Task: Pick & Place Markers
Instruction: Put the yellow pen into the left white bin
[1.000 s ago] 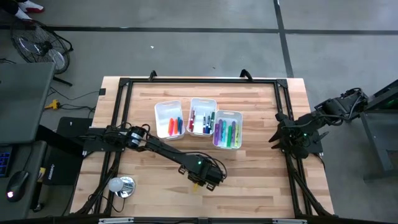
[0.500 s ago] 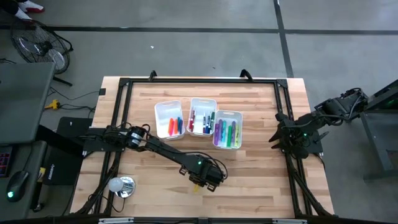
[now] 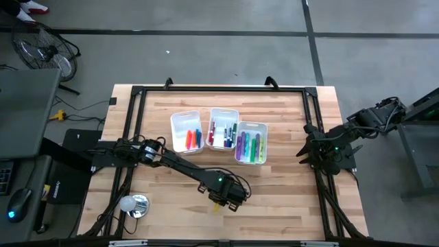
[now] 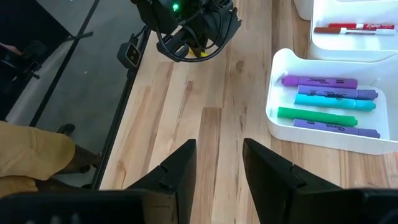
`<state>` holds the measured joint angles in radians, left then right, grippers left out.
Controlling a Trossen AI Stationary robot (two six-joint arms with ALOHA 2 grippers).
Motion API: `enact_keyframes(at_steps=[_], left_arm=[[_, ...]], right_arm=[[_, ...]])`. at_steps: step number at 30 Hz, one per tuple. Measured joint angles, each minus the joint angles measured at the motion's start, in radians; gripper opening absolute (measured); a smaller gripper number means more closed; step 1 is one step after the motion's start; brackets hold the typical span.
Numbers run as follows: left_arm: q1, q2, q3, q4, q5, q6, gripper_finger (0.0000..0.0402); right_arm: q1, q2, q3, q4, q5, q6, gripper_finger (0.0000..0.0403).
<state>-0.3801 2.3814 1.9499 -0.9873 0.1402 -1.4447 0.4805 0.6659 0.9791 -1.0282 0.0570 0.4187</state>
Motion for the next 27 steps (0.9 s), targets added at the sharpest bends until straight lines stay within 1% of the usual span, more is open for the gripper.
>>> enact_keyframes(at_steps=[10,15,23,24,26,27], left_arm=[[0.013,0.000,0.000,-0.017,-0.036,0.001,0.0025],[0.025,-0.016,0.000,-0.031,-0.029,0.043,0.0025],[0.042,-0.037,-0.003,-0.053,-0.030,0.060,0.0025],[0.043,-0.046,-0.004,-0.064,-0.037,0.061,0.0025],[0.048,-0.066,-0.008,-0.129,-0.083,0.062,0.0025],[0.052,-0.075,-0.009,-0.125,-0.089,0.062,0.0025]], right_arm=[[0.000,0.000,0.000,-0.021,-0.011,0.000,0.0121],[0.000,0.000,0.000,-0.039,-0.011,0.000,0.0121],[0.000,0.000,0.000,-0.045,-0.009,-0.016,0.0121],[0.000,-0.001,0.000,-0.045,-0.006,-0.017,0.0121],[0.000,-0.001,0.000,-0.045,-0.003,-0.024,0.0121],[0.000,-0.001,0.000,-0.045,-0.003,-0.027,0.0121]])
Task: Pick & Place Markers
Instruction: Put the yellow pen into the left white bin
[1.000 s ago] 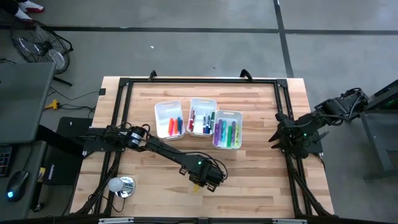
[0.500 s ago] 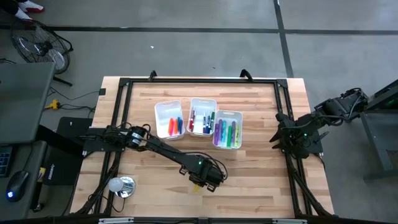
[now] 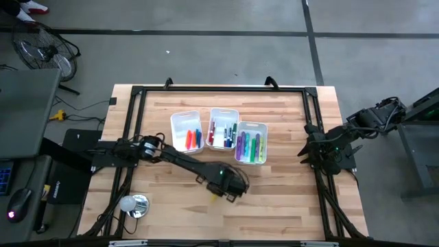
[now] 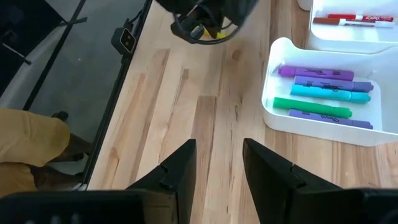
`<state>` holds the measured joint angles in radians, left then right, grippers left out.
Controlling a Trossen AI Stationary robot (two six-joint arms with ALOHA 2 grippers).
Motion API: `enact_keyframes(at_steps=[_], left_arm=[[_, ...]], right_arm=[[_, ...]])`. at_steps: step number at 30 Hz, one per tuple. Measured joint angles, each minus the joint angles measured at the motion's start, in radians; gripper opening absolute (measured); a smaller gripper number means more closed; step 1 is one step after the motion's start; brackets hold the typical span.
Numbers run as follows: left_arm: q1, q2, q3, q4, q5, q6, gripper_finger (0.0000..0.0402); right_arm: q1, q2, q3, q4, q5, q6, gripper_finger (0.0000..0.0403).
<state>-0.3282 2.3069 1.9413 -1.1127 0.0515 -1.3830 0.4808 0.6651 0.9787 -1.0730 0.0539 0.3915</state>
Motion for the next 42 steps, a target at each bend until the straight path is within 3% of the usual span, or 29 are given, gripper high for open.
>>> enact_keyframes(at_steps=[9,16,26,34,42], left_arm=[[0.032,-0.127,0.008,-0.102,-0.120,-0.008,0.0025],[0.097,-0.221,0.001,-0.311,-0.206,0.021,0.0025],[0.284,-0.294,0.006,-0.476,-0.269,0.142,0.0025],[0.456,-0.311,-0.009,-0.459,-0.272,0.302,0.0025],[0.571,-0.312,-0.061,-0.458,-0.258,0.304,0.0025]], right_arm=[[0.000,0.000,0.000,-0.003,0.000,-0.016,0.0121],[0.000,0.000,0.000,-0.004,0.011,-0.034,0.0121],[0.000,-0.016,0.000,-0.004,0.052,-0.035,0.0121],[0.000,-0.033,0.000,-0.013,0.052,-0.034,0.0121],[0.000,-0.053,0.000,-0.042,0.052,-0.006,0.0121]])
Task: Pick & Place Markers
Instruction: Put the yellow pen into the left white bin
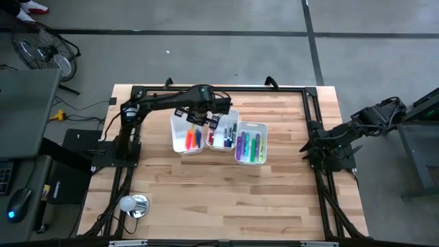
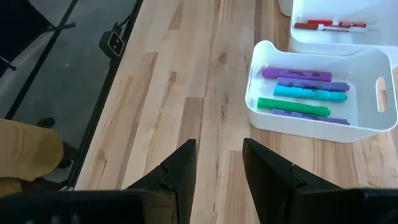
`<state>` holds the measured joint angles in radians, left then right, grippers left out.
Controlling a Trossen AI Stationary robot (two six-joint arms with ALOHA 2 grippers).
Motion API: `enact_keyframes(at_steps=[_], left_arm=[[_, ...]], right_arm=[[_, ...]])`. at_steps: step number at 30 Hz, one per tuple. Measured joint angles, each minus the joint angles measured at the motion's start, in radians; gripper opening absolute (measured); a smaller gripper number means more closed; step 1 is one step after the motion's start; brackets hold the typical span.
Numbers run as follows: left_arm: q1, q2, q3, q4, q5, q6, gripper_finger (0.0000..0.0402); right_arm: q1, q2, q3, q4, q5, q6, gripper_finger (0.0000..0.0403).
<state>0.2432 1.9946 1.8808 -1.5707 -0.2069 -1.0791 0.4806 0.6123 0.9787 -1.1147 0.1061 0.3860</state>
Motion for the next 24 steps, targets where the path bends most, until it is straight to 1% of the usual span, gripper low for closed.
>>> enact_keyframes(at_steps=[4,9,12,18,24], left_arm=[[0.015,0.000,-0.096,0.007,0.048,-0.041,0.0025],[0.019,0.001,-0.218,0.113,0.120,-0.103,0.0025],[0.019,0.001,-0.269,0.177,0.153,-0.124,0.0025],[0.019,-0.002,-0.346,0.234,0.175,-0.164,0.0026],[0.019,-0.061,-0.471,0.368,0.200,-0.190,0.0026]], right_arm=[[0.000,-0.006,0.000,-0.012,0.000,0.016,0.0121],[0.000,-0.014,0.000,-0.014,0.004,0.023,0.0121],[0.000,-0.017,0.000,-0.015,0.004,0.033,0.0121],[0.000,-0.020,0.000,-0.029,0.004,0.056,0.0121],[0.000,-0.020,0.000,-0.035,0.003,0.062,0.0121]])
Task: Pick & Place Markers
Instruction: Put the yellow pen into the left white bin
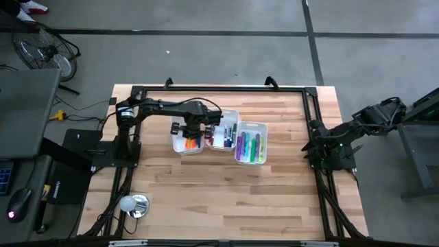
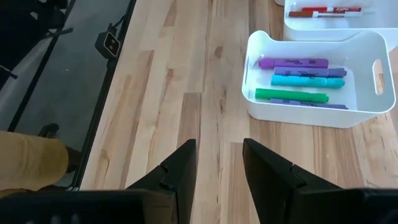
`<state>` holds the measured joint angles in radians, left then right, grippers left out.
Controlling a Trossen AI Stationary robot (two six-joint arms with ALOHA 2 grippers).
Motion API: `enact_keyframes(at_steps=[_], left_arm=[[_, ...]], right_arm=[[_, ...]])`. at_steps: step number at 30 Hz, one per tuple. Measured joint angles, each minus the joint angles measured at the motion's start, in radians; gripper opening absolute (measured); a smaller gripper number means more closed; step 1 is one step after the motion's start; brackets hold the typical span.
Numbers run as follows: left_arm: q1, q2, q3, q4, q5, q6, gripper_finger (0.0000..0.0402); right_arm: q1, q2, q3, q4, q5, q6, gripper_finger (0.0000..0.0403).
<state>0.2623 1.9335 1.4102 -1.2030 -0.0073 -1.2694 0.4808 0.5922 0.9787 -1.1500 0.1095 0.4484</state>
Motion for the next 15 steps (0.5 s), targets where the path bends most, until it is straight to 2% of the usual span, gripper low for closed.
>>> enact_keyframes(at_steps=[4,6,8,11,13,15], left_arm=[[0.000,-0.043,-0.078,0.121,0.002,-0.043,0.0026],[0.000,-0.070,-0.120,0.119,0.001,-0.053,0.0026],[0.000,-0.078,-0.137,0.231,0.001,-0.066,0.0026],[0.000,-0.108,-0.187,0.223,0.001,-0.074,0.0026],[0.000,-0.105,-0.199,0.300,0.005,-0.093,0.0026],[0.000,-0.114,-0.215,0.264,-0.002,-0.098,0.0026]], right_arm=[[0.000,0.000,0.000,0.000,0.000,-0.001,0.0121],[0.000,0.000,0.000,-0.001,0.000,-0.001,0.0121],[0.000,0.000,0.000,-0.002,0.000,-0.002,0.0121],[0.000,-0.001,0.000,-0.002,0.013,-0.001,0.0121],[0.000,-0.002,0.000,-0.004,0.022,0.004,0.0121],[0.000,-0.006,0.000,-0.006,0.032,0.020,0.0121]])
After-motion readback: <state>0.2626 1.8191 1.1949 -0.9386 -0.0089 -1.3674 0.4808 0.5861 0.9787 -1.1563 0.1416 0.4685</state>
